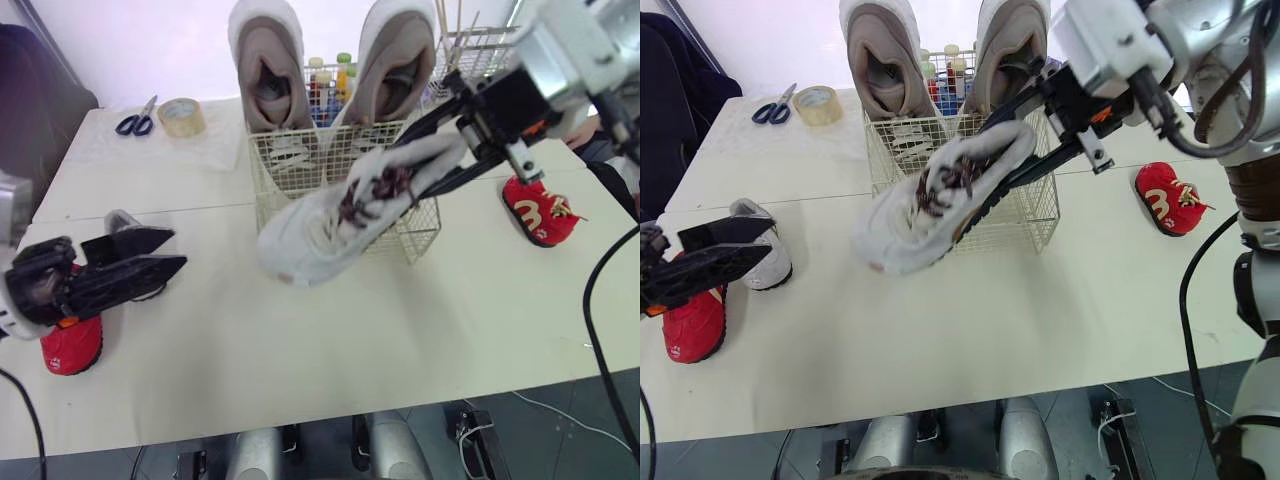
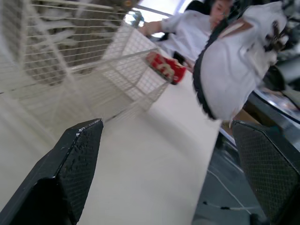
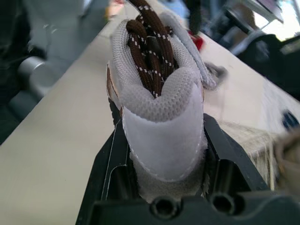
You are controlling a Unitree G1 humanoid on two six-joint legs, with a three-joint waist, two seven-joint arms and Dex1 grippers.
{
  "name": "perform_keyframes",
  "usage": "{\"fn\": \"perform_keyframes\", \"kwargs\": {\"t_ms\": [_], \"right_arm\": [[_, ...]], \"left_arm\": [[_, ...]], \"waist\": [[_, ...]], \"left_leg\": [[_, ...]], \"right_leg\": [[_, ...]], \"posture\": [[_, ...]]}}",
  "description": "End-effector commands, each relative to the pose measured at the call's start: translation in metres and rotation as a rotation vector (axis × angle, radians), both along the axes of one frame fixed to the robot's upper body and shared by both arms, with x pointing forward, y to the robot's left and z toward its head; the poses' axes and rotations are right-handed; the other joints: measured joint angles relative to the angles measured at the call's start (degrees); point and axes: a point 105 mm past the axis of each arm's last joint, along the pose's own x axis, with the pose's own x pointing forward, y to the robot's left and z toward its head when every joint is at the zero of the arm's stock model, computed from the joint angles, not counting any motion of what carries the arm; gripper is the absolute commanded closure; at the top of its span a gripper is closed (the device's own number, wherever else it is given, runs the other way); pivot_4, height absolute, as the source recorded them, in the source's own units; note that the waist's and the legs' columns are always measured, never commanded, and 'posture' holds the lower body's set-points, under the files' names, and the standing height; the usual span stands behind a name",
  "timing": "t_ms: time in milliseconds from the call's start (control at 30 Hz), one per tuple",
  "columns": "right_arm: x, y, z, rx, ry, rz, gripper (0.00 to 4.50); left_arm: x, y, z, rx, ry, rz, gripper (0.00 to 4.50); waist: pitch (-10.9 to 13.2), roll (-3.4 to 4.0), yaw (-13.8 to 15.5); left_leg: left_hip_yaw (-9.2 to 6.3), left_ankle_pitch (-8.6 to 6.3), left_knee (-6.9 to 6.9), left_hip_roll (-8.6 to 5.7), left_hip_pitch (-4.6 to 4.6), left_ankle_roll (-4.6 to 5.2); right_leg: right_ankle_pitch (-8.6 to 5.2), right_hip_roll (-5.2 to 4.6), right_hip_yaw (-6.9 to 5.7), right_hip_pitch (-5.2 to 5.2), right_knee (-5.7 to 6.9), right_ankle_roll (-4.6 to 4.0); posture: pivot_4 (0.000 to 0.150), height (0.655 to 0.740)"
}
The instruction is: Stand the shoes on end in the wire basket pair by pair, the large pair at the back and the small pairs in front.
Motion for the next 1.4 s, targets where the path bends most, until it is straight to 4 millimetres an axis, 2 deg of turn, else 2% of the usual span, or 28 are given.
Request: {"fn": "perform_keyframes", "kwargs": {"t_ms": [33, 233, 400, 467, 533, 667, 833, 967, 1200, 1400], "right_arm": [[-0.016, 0.008, 0.009, 0.001, -0.049, 0.124, 3.22], [-0.029, 0.019, 0.000, -0.053, -0.035, 0.234, 3.22], [-0.028, 0.023, -0.006, -0.094, -0.060, 0.254, 3.22], [-0.026, 0.026, -0.006, -0.107, -0.076, 0.258, 3.22], [-0.024, 0.027, -0.006, -0.110, -0.082, 0.257, 3.22], [-0.024, 0.027, -0.005, -0.110, -0.079, 0.251, 3.22], [-0.024, 0.027, -0.007, -0.127, -0.079, 0.247, 3.22], [-0.014, 0.028, -0.011, -0.153, -0.110, 0.215, 3.22], [-0.007, 0.028, -0.014, -0.165, -0.127, 0.193, 3.22], [-0.013, 0.031, -0.011, -0.144, -0.114, 0.221, 3.22]], "left_arm": [[0.003, -0.018, 0.005, 0.023, -0.029, -0.128, 0.00], [0.024, -0.063, 0.012, 0.005, -0.054, -0.419, 0.00], [0.034, -0.087, 0.012, 0.013, -0.042, -0.551, 0.00], [0.037, -0.096, -0.003, 0.069, -0.019, -0.592, 0.00], [0.041, -0.098, -0.013, 0.101, -0.008, -0.611, 0.00], [0.045, -0.096, -0.016, 0.098, -0.002, -0.629, 0.00], [0.031, -0.110, -0.011, 0.051, 0.005, -0.748, 0.00], [0.019, -0.119, -0.006, 0.032, 0.008, -0.834, 0.00], [0.018, -0.119, -0.005, 0.029, 0.015, -0.835, 0.00], [0.015, -0.121, -0.014, 0.053, 0.041, -0.847, 0.00]], "waist": [[-0.01, -0.01, -0.07], [-0.01, -0.14, 0.32], [0.05, -0.34, 1.00], [0.09, -0.39, 1.06], [0.10, -0.41, 1.13], [0.13, -0.47, 1.11], [0.14, -0.50, 1.35], [0.14, -0.52, 1.22], [0.15, -0.53, 1.18], [0.15, -0.53, 1.27]], "left_leg": [[0.05, 0.05, -0.02, 0.01, 0.00, -0.08], [0.33, 0.09, 0.12, 0.04, -0.02, -0.03], [0.43, 0.16, 0.31, 0.10, -0.02, 0.17], [0.43, 0.16, 0.39, 0.10, -0.02, 0.18], [0.44, 0.16, 0.45, 0.08, 0.00, 0.18], [0.42, 0.16, 0.63, 0.15, -0.02, 0.17], [0.33, 0.08, 0.92, 0.18, -0.07, 0.29], [0.34, 0.02, 1.06, 0.15, -0.07, 0.40], [0.32, 0.03, 1.10, 0.16, -0.04, 0.39], [0.32, 0.03, 1.12, 0.16, -0.04, 0.39]], "right_leg": [[0.03, 0.02, -0.01, -0.01, 0.01, 0.05], [0.26, 0.22, 0.10, 0.14, 0.16, 0.46], [0.27, 0.28, 0.18, 0.08, 0.41, 0.51], [0.27, 0.27, 0.19, 0.03, 0.60, 0.52], [0.26, 0.27, 0.20, 0.01, 0.72, 0.52], [0.26, 0.30, 0.20, -0.01, 0.89, 0.51], [0.26, 0.28, 0.19, 0.10, 0.91, 0.51], [0.26, 0.21, 0.20, 0.19, 0.89, 0.51], [0.27, 0.23, 0.20, 0.22, 0.95, 0.52], [0.27, 0.24, 0.20, 0.23, 0.95, 0.52]], "posture": [[0.150, 0.7400], [0.150, 0.7400], [0.150, 0.7400], [0.150, 0.7400], [0.150, 0.7400], [0.150, 0.7400], [0.150, 0.7400], [0.150, 0.7400], [0.150, 0.7400], [0.150, 0.7400]]}}
